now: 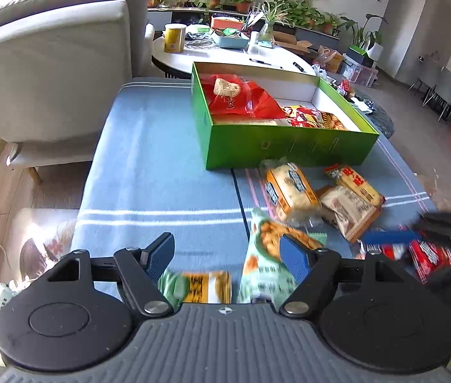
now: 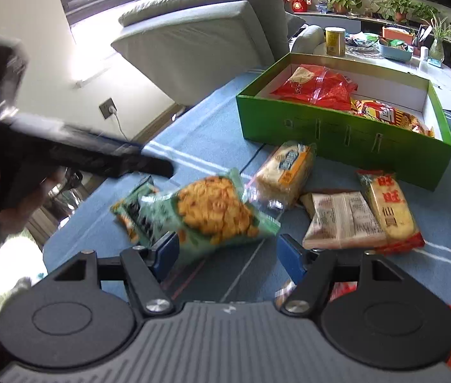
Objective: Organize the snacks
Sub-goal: 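Reach the left tool toward the green chip bag on the cloth, then grasp the green vegetable cracker bag with the left tool while the right tool grasps the green-orange cracker bag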
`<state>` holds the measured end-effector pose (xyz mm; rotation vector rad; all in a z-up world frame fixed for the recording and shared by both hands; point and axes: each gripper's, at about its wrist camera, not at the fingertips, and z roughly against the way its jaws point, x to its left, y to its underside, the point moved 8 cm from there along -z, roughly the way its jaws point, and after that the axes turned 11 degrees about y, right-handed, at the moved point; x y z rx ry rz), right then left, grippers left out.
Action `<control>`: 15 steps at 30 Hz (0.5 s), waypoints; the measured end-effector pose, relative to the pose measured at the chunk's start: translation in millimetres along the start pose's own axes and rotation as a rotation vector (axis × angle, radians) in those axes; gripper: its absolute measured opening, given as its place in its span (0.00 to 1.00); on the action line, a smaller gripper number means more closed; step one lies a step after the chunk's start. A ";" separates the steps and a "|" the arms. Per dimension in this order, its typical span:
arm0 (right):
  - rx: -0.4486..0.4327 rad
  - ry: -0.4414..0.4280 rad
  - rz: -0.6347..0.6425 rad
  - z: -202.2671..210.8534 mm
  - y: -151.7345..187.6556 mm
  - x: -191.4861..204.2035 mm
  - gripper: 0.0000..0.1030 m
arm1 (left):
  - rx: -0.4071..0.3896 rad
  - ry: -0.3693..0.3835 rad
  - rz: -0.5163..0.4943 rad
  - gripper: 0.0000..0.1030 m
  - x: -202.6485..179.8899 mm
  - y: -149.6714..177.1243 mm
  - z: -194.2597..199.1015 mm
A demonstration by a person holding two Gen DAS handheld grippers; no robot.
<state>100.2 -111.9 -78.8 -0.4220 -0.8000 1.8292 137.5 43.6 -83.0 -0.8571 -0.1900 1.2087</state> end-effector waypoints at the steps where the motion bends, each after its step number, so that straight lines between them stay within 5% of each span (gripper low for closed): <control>1: 0.002 -0.015 -0.014 -4.4 -4.4 -2.2 0.71 | -0.002 0.000 -0.004 0.68 -1.4 3.1 5.8; 5: 0.054 -0.096 -0.087 -28.2 -20.3 -4.9 0.71 | 0.039 0.034 -0.023 0.68 -14.5 21.5 20.2; 10: 0.140 -0.133 -0.164 -56.7 -26.2 -3.9 0.74 | 0.184 0.163 -0.021 0.68 -36.9 52.3 -0.3; 15: 0.187 -0.169 -0.234 -60.4 -20.0 -5.1 0.78 | 0.191 0.105 0.022 0.67 -24.6 51.0 -24.8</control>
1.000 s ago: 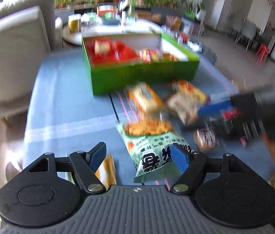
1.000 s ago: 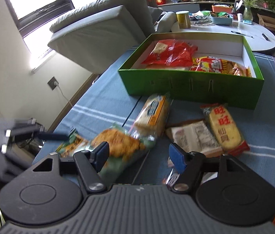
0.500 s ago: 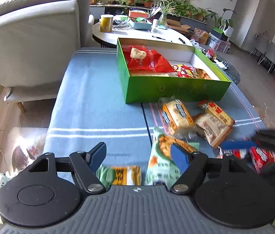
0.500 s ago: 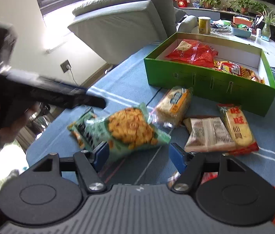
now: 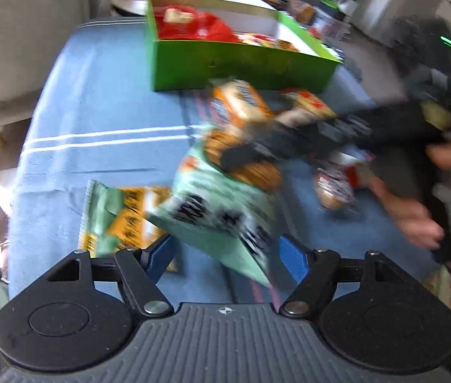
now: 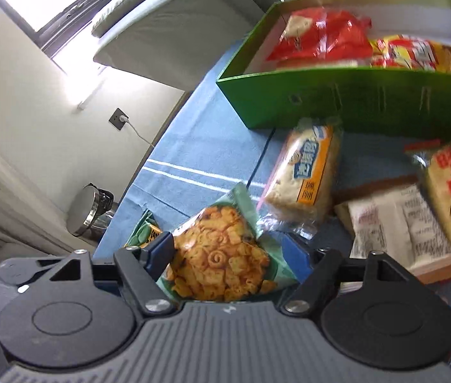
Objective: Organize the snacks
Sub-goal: 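Grasp the green vegetable cracker bag with the left tool while the right tool grasps the green-orange cracker bag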
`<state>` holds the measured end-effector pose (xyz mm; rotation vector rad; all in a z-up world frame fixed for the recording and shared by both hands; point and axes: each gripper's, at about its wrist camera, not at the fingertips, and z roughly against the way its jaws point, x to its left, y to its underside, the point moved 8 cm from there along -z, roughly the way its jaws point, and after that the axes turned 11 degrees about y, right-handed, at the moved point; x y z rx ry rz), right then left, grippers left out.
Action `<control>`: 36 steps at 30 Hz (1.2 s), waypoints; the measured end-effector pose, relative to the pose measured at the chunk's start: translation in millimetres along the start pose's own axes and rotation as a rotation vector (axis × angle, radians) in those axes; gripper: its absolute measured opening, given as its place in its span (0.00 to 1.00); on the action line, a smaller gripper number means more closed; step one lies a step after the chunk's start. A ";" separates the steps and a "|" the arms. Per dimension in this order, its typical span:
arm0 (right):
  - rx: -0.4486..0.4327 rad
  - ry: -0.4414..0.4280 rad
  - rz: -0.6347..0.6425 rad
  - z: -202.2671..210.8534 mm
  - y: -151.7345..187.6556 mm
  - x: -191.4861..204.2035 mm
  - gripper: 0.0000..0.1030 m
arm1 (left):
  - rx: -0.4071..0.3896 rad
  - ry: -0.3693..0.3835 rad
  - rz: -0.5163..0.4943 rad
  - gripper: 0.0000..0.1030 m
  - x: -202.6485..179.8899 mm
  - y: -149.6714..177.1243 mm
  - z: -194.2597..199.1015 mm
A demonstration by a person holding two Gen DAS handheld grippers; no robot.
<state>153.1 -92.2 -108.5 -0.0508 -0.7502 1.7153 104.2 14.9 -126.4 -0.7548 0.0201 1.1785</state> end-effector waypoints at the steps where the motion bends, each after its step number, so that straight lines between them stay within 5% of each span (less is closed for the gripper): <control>1: 0.013 -0.003 -0.010 1.9 3.0 -0.4 0.78 | -0.003 -0.007 0.008 0.67 5.4 -2.6 0.9; 6: 0.117 -0.070 -0.059 18.7 26.5 -0.3 0.77 | -0.079 -0.109 0.033 0.65 35.0 -15.5 22.3; 8: 0.082 -0.040 -0.048 29.1 27.9 -1.2 0.77 | -0.109 -0.133 0.041 0.65 41.5 -19.8 29.7; 11: -0.005 0.056 -0.028 34.6 16.7 -6.7 0.78 | -0.140 -0.114 0.056 0.65 43.0 -27.1 35.1; 20: 0.023 0.050 -0.200 -1.6 0.7 -12.3 0.78 | -0.150 -0.114 0.090 0.67 54.0 -40.4 15.4; 27: -0.003 0.110 -0.108 -3.9 -2.0 -3.1 0.75 | -0.166 -0.098 0.128 0.70 73.1 -41.7 4.7; 36: 0.025 0.048 -0.148 -7.6 -2.9 0.0 0.68 | -0.158 -0.071 0.144 0.64 62.3 -37.4 14.6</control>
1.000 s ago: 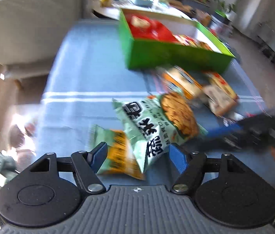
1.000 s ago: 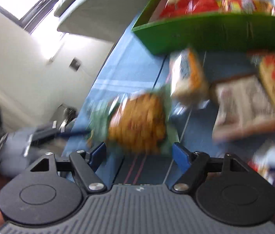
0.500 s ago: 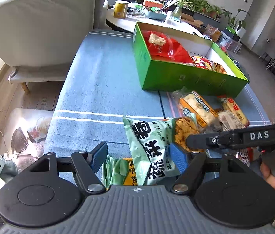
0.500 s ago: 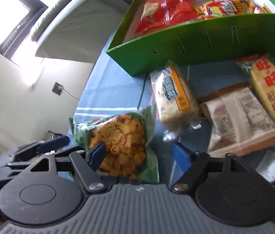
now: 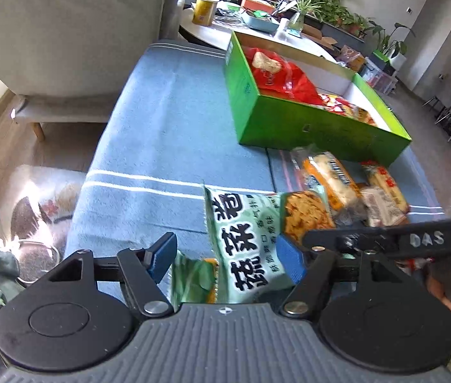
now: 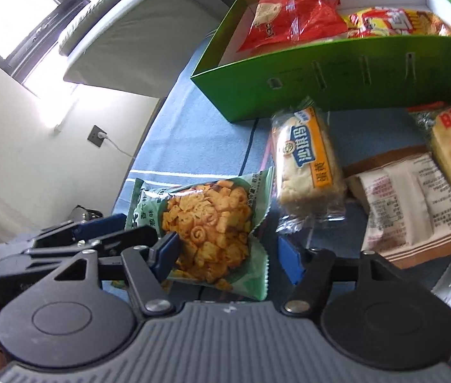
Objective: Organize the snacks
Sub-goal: 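Grasp the green vegetable cracker bag with the left tool while the right tool grasps the green-orange cracker bag, then carry both green bags into the green box and open both tools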
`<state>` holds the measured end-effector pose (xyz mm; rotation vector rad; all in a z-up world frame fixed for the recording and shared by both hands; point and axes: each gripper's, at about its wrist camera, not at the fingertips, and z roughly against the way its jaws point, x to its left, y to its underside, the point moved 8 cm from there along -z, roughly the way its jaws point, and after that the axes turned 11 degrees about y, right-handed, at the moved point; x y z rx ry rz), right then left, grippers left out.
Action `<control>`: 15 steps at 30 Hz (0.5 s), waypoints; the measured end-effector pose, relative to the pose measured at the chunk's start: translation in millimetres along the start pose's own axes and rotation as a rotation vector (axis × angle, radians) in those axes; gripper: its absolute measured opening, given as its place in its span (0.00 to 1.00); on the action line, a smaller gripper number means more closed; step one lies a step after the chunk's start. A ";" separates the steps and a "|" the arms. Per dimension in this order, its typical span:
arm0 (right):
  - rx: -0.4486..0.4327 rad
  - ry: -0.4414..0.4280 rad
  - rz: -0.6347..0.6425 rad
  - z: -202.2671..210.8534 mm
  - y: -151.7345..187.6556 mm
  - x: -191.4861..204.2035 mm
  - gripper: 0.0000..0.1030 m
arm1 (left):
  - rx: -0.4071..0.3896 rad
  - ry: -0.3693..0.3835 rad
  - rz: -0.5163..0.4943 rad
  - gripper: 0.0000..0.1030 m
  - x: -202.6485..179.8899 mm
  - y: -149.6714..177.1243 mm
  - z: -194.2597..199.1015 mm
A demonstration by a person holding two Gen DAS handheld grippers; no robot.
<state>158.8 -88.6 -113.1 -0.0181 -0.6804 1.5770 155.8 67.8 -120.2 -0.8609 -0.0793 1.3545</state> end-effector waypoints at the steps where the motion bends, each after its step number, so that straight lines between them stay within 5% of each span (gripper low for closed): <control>1: 0.002 -0.004 -0.009 -0.1 -1.1 -1.3 0.68 | 0.000 0.009 -0.002 0.64 -1.2 0.6 0.0; 5: 0.003 -0.006 -0.009 -1.6 -4.5 0.1 0.64 | -0.002 -0.001 -0.023 0.67 2.4 2.2 -13.6; 8: 0.000 -0.010 0.006 -0.5 -2.7 5.0 0.59 | -0.003 0.049 -0.018 0.48 -4.0 1.1 -12.5; 11: -0.008 -0.046 0.023 6.8 -0.8 9.3 0.49 | -0.023 0.039 -0.075 0.45 -18.1 0.7 -4.7; 15: -0.051 -0.070 0.040 27.8 -1.6 12.8 0.48 | -0.080 0.049 -0.121 0.44 -35.7 -10.5 16.3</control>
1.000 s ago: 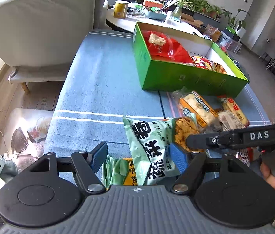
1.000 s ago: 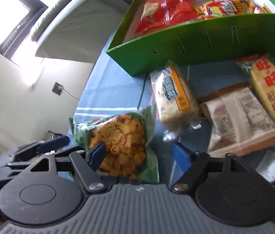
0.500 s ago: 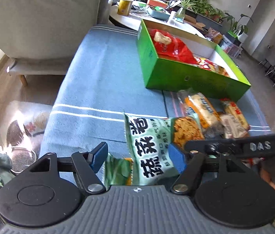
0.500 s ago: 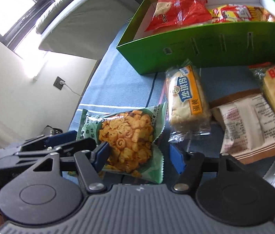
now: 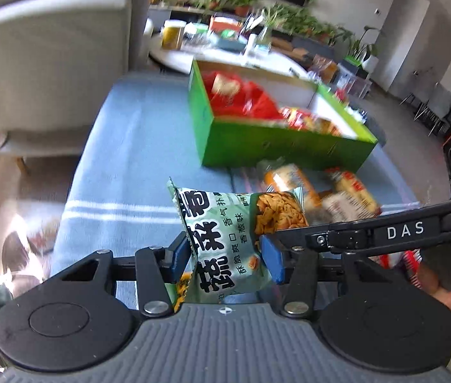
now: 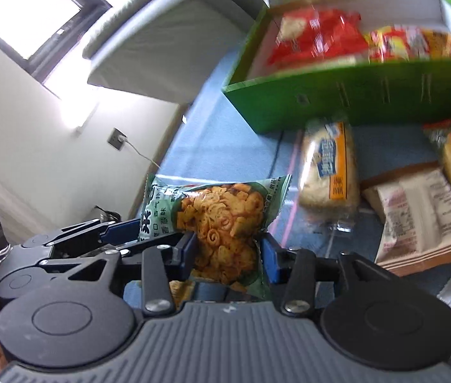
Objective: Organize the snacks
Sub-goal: 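Carry both green bags into the green box and open both tools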
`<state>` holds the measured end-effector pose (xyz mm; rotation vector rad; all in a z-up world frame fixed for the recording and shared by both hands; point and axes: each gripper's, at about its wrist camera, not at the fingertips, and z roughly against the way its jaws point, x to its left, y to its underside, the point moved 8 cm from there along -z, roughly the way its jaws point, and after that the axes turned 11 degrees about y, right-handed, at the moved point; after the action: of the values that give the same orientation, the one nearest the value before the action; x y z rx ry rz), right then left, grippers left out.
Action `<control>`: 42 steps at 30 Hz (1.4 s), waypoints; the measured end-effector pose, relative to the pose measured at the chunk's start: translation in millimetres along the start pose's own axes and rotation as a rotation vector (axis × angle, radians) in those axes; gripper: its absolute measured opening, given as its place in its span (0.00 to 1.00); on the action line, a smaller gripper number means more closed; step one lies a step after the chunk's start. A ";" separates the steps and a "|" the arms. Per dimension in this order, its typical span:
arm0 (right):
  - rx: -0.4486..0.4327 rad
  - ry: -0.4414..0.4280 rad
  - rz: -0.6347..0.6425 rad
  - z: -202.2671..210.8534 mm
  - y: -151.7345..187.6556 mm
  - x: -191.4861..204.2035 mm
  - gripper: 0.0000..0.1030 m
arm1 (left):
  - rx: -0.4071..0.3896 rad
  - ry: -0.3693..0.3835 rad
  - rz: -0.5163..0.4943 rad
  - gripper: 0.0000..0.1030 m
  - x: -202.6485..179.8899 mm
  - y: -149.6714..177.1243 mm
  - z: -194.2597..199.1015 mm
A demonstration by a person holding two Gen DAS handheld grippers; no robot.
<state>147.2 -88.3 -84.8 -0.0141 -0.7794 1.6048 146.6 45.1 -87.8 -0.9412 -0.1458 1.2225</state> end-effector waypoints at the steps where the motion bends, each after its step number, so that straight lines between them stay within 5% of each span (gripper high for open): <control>1: -0.014 -0.010 -0.004 7.0 -2.2 0.2 0.48 | -0.016 0.004 -0.009 0.44 -4.4 -5.7 4.4; 8: -0.147 -0.030 -0.010 52.2 -37.1 -3.2 0.48 | -0.114 0.034 -0.093 0.45 -38.7 -57.4 11.9; 16: -0.245 0.034 -0.072 72.4 -94.7 -45.7 0.48 | -0.201 0.085 -0.095 0.45 -70.9 -118.9 -39.7; 26: -0.279 0.105 -0.155 61.5 -149.2 -112.0 0.49 | -0.182 0.147 -0.045 0.45 -81.0 -168.2 -128.0; 37: -0.252 0.155 -0.219 18.7 -187.6 -167.0 0.49 | -0.099 0.133 0.005 0.49 -60.6 -183.3 -210.2; 42: -0.319 0.277 -0.206 14.0 -187.5 -182.9 0.50 | -0.071 0.094 0.038 0.54 -48.4 -179.4 -218.8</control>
<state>343.8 -260.0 -59.8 -0.3673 -0.7840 1.2385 382.8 -118.0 -85.6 -1.0658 -0.0973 1.2115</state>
